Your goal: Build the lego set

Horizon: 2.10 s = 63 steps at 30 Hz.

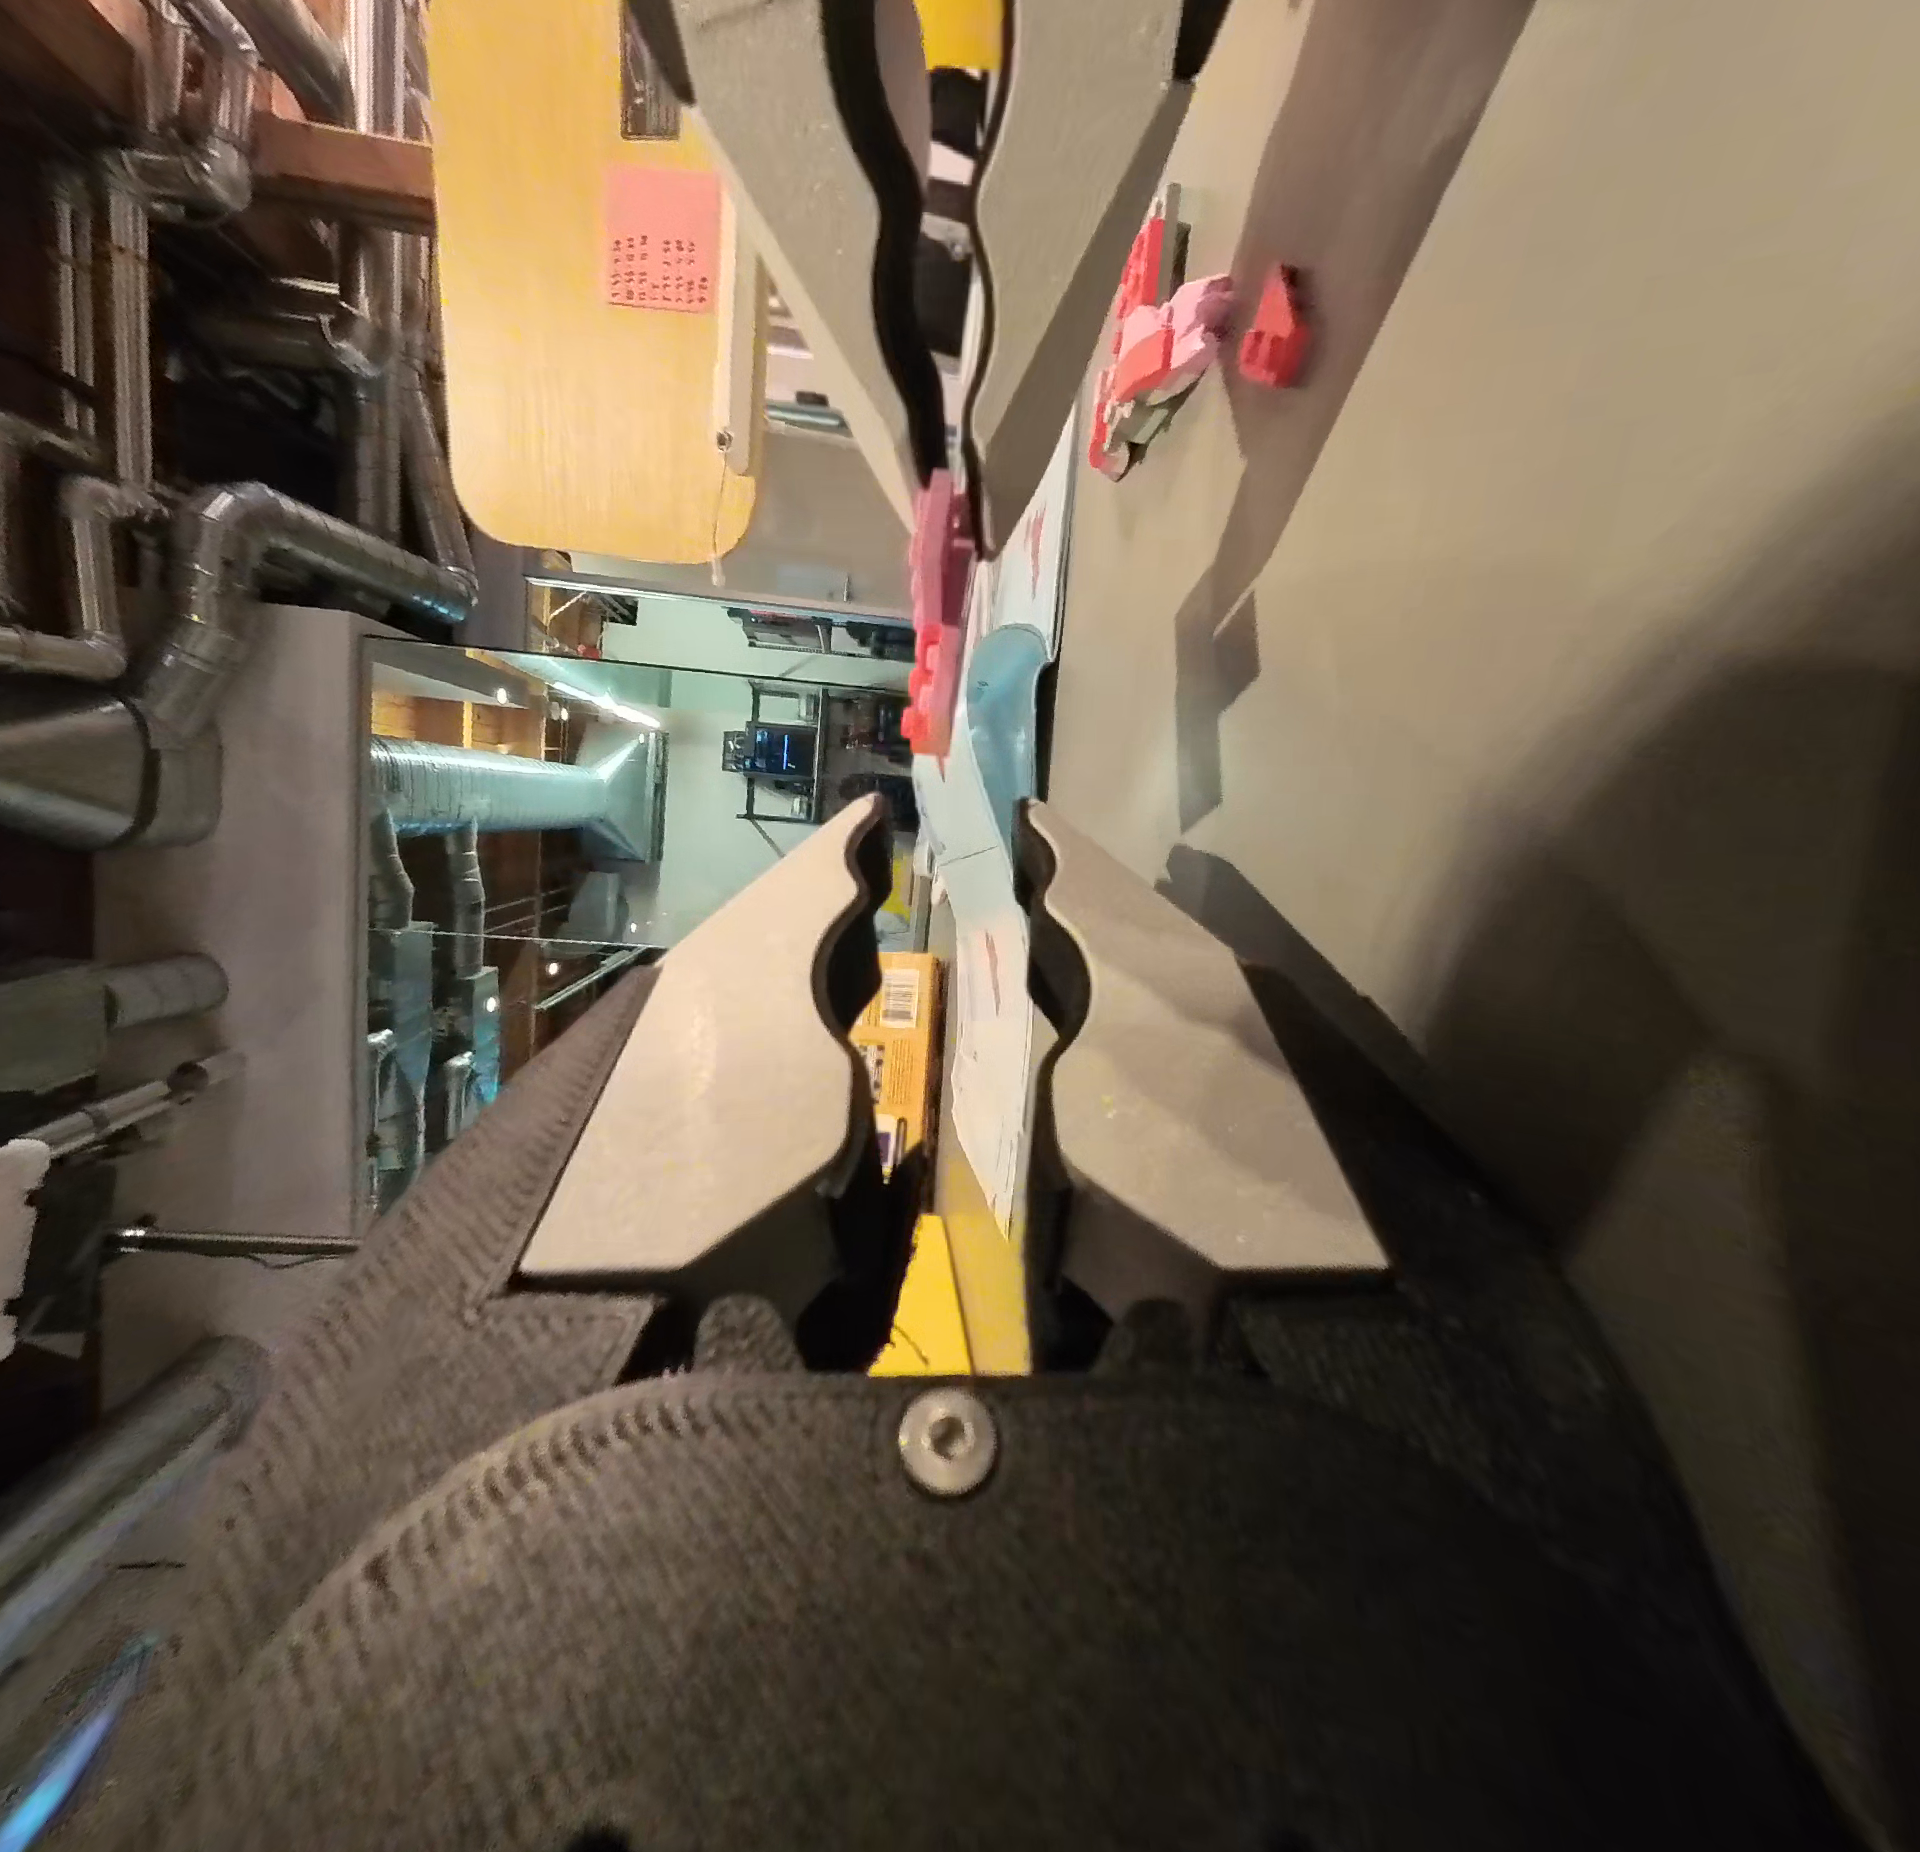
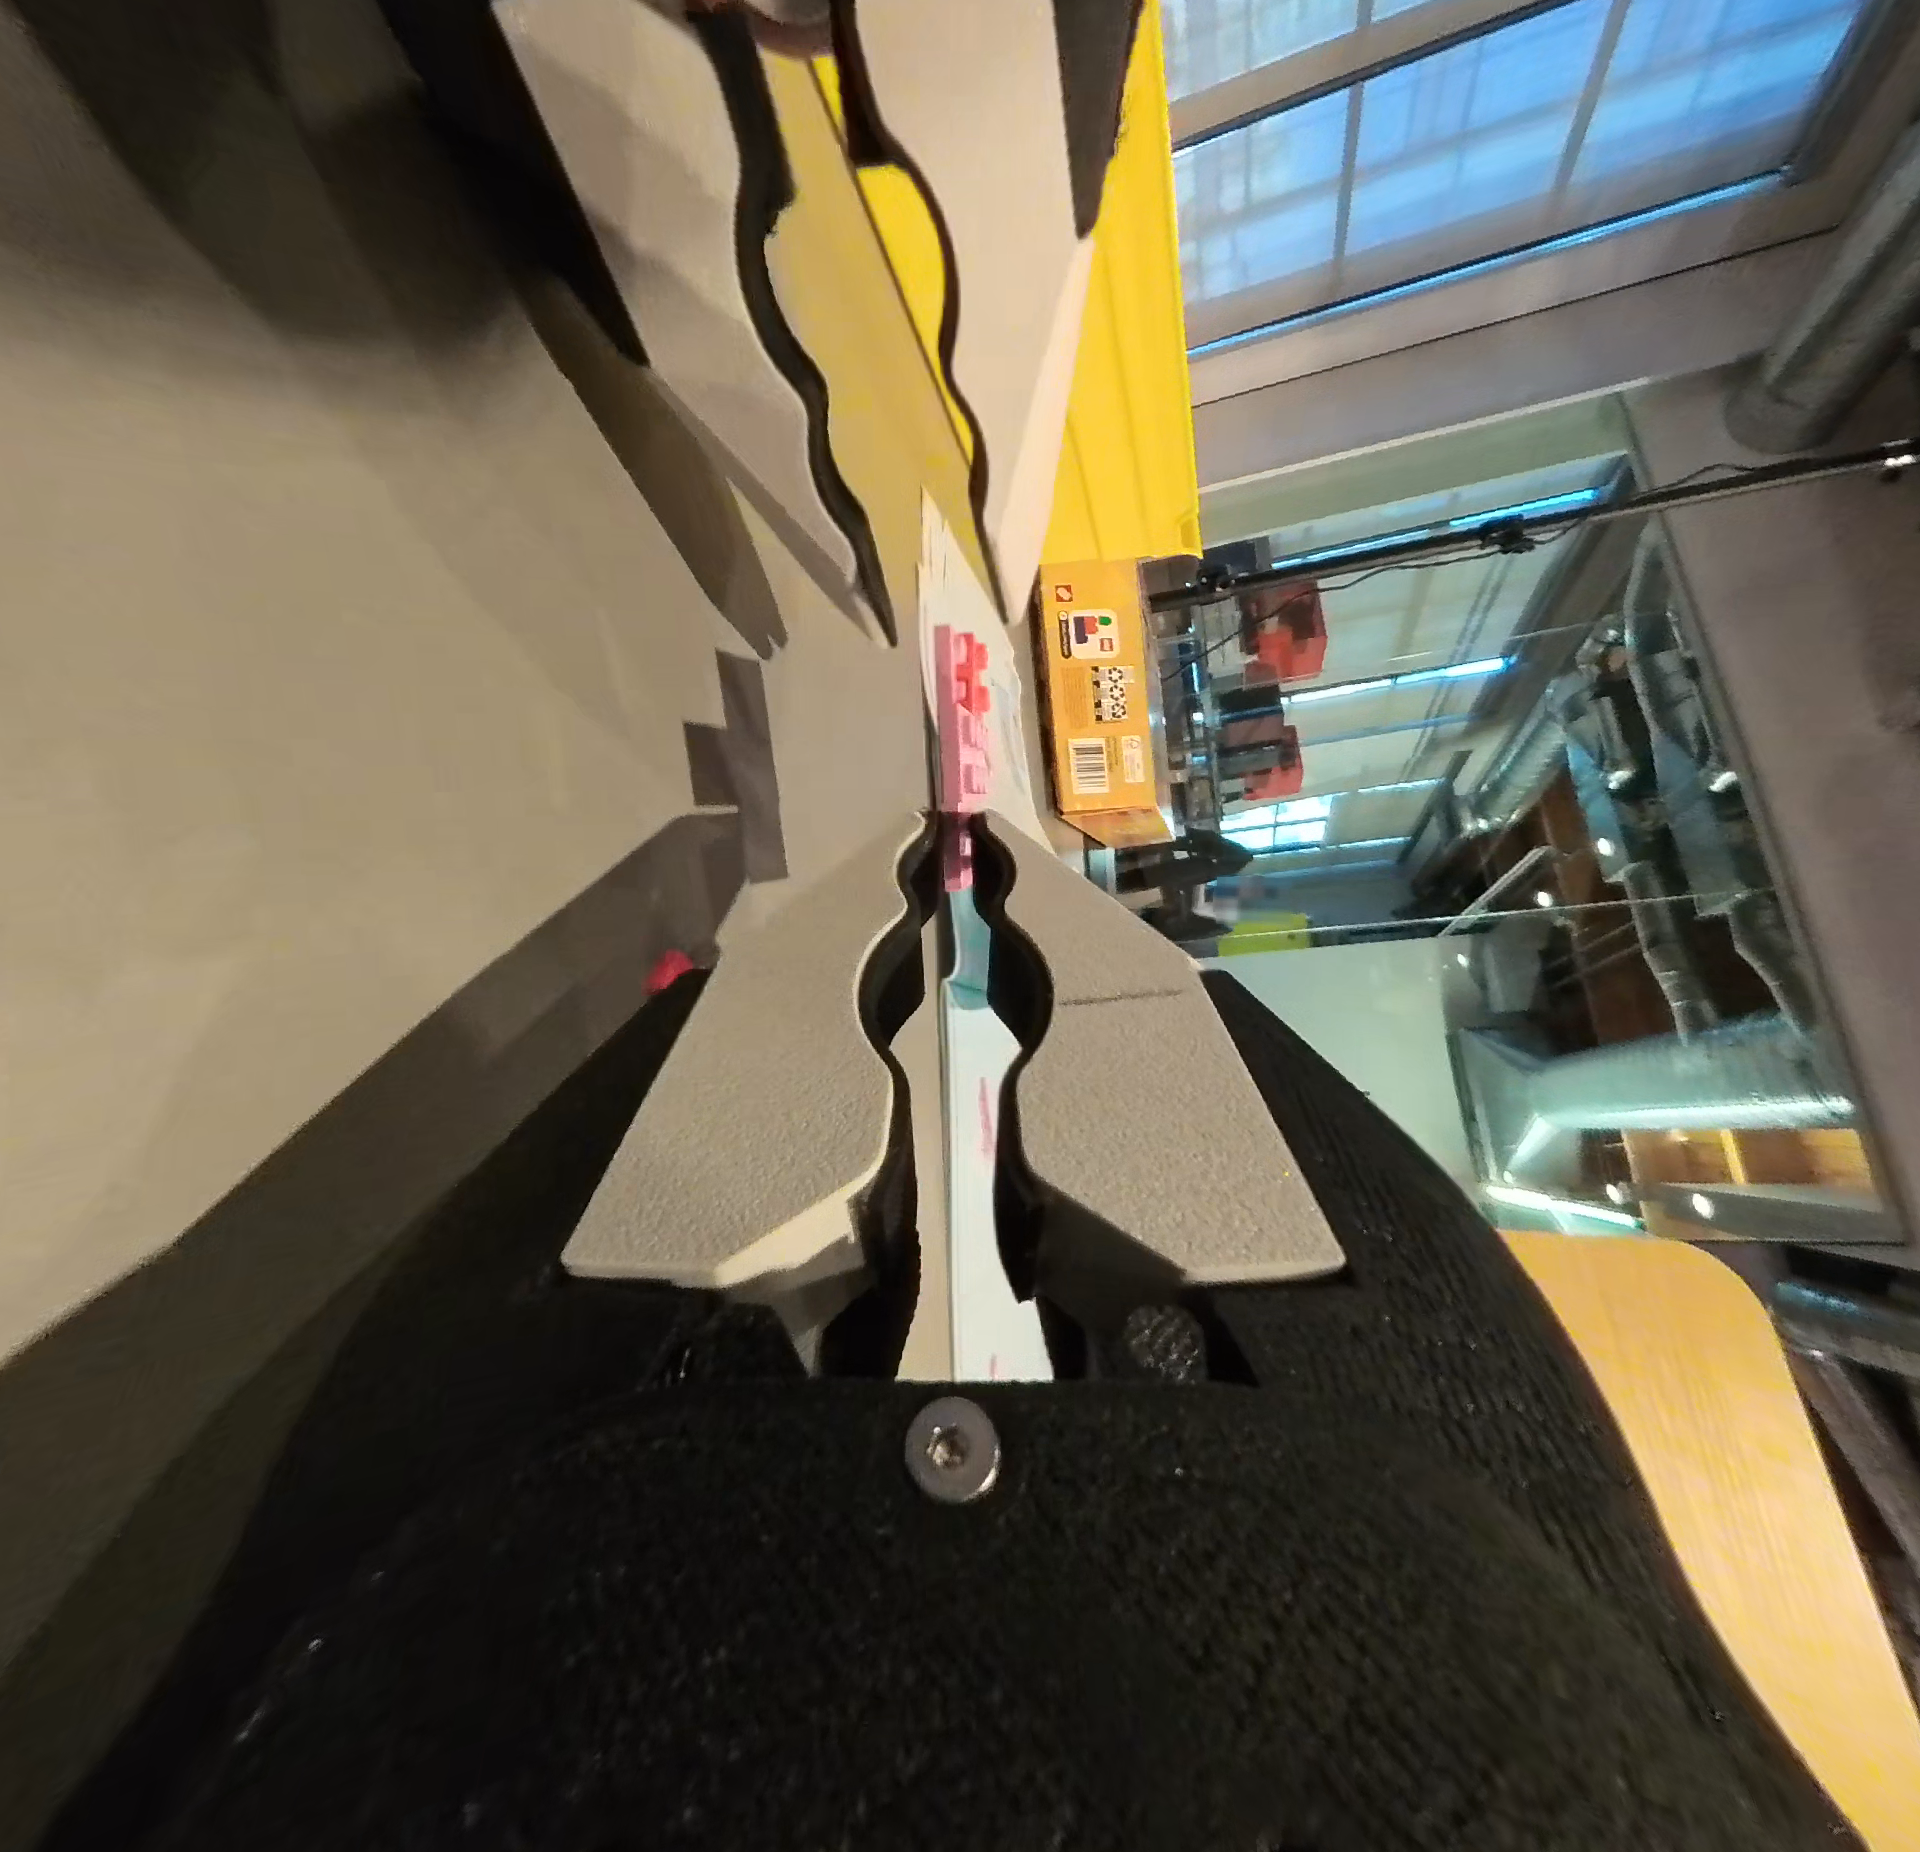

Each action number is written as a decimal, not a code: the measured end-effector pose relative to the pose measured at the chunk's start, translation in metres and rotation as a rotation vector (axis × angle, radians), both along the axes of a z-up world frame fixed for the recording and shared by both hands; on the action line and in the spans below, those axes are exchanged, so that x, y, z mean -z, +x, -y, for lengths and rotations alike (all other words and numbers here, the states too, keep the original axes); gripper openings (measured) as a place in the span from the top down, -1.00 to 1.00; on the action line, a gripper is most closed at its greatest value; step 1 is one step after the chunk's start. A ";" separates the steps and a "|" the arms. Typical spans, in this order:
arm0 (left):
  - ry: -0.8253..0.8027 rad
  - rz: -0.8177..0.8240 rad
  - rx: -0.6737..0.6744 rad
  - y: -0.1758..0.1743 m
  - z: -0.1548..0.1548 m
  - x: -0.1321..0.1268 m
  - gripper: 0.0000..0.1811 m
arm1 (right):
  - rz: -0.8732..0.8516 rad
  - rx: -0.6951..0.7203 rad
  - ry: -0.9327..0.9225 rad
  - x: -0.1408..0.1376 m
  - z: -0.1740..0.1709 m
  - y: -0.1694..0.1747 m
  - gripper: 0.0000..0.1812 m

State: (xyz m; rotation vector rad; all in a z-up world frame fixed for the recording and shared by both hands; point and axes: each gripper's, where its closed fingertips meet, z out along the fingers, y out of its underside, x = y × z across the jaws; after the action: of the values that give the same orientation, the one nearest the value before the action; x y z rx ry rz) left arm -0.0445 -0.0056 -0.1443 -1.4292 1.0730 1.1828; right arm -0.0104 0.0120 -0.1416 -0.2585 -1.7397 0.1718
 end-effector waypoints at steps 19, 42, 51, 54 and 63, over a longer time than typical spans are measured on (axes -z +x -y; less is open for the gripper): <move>0.052 -0.063 0.110 0.022 0.005 -0.006 0.83 | 0.002 -0.035 0.000 0.000 0.006 0.002 0.97; -0.012 -0.118 0.061 0.016 -0.001 0.006 0.94 | 0.618 -0.053 -0.944 0.035 -0.006 0.049 0.74; -0.017 -0.111 0.046 0.013 -0.002 0.006 0.94 | 0.688 0.000 -0.971 0.045 -0.007 0.046 0.79; -0.016 -0.112 0.045 0.012 -0.002 0.006 0.94 | 0.707 -0.004 -0.969 0.046 -0.004 0.048 0.83; -0.018 -0.108 0.032 0.010 -0.002 0.007 0.94 | 0.706 -0.013 -0.988 0.044 -0.001 0.049 0.82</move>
State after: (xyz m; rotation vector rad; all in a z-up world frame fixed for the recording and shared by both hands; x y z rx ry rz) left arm -0.0348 -0.0035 -0.1509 -1.3699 1.1797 1.2412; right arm 0.0383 0.0126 -0.1860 -1.1308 -2.2213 1.0570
